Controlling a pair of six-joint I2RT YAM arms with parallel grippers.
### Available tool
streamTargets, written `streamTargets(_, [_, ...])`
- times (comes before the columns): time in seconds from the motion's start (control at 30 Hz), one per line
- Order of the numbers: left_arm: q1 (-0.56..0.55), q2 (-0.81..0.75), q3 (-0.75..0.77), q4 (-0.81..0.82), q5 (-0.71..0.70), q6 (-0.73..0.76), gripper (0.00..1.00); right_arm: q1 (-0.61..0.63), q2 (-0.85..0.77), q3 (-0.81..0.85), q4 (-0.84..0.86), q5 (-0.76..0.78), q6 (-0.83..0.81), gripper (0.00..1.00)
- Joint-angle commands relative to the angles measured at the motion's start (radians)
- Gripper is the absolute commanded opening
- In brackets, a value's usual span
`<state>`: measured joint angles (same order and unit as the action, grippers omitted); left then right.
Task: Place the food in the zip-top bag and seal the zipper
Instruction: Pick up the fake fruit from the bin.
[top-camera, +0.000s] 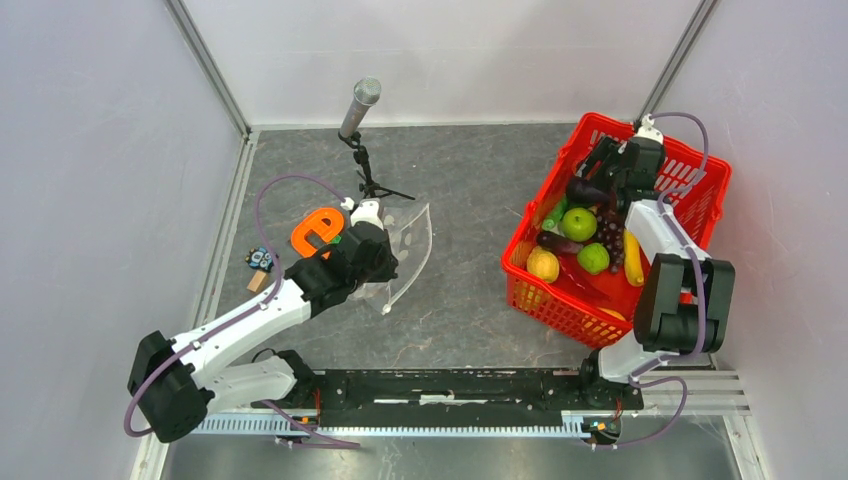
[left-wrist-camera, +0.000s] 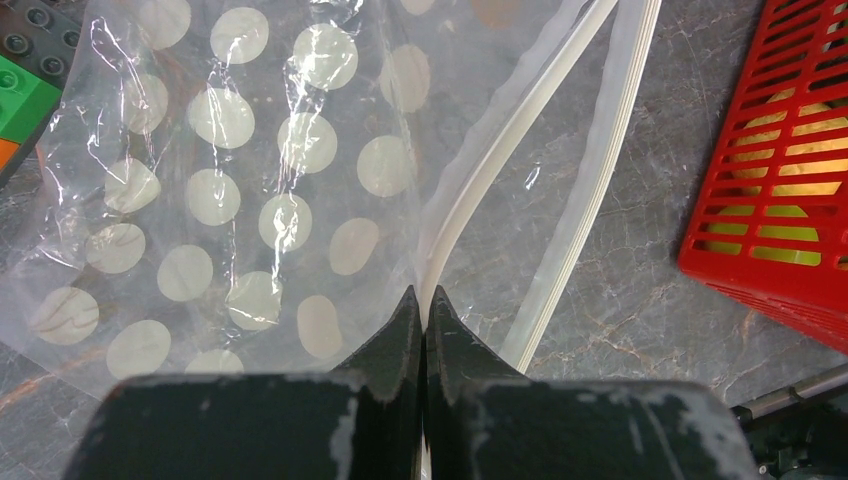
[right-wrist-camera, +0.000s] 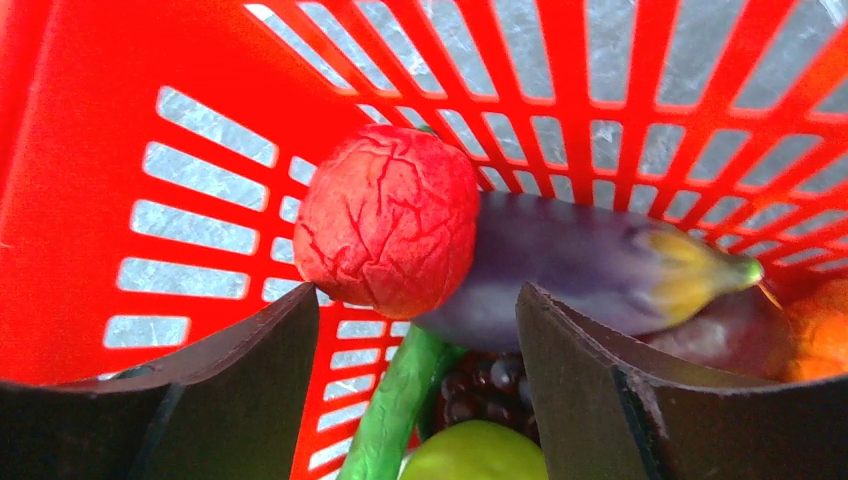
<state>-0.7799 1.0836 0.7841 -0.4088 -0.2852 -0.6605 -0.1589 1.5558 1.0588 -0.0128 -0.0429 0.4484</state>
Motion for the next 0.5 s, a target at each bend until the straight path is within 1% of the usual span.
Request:
streamTargets(0.0, [0.008,-0.037,-0.006,0.036,0.004,0.027,0.02,-0.007,0.02,0.033,0.13,-0.053,-0.001,0.81])
streamTargets(0.03, [0.008,-0.04,-0.008,0.034,0.002,0.027,0.02,-0.007,0.016,0.034,0.131,-0.065,-0.004,0.83])
streamTargets(0.1, [0.008,-0.045,-0.009,0.033,-0.001,0.025,0.02,-0.006,0.008,0.014,0.167,-0.081,-0.005,0.83])
streamTargets(0.27, [0.008,-0.044,-0.002,0.028,0.002,0.027,0.02,-0.008,0.006,0.011,0.168,-0.048,-0.008,0.79])
streamTargets(0.33, [0.008,-0.044,-0.002,0.03,0.002,0.027,0.02,-0.013,0.044,0.042,0.142,-0.052,-0.01,0.75])
streamTargets(0.43, [0.008,-0.041,0.005,0.028,0.01,0.032,0.02,-0.019,0.116,0.117,0.068,-0.086,-0.018,0.74])
streamTargets(0.47, [0.008,-0.041,0.004,0.029,0.012,0.033,0.02,-0.019,0.123,0.118,0.069,-0.088,-0.019,0.71])
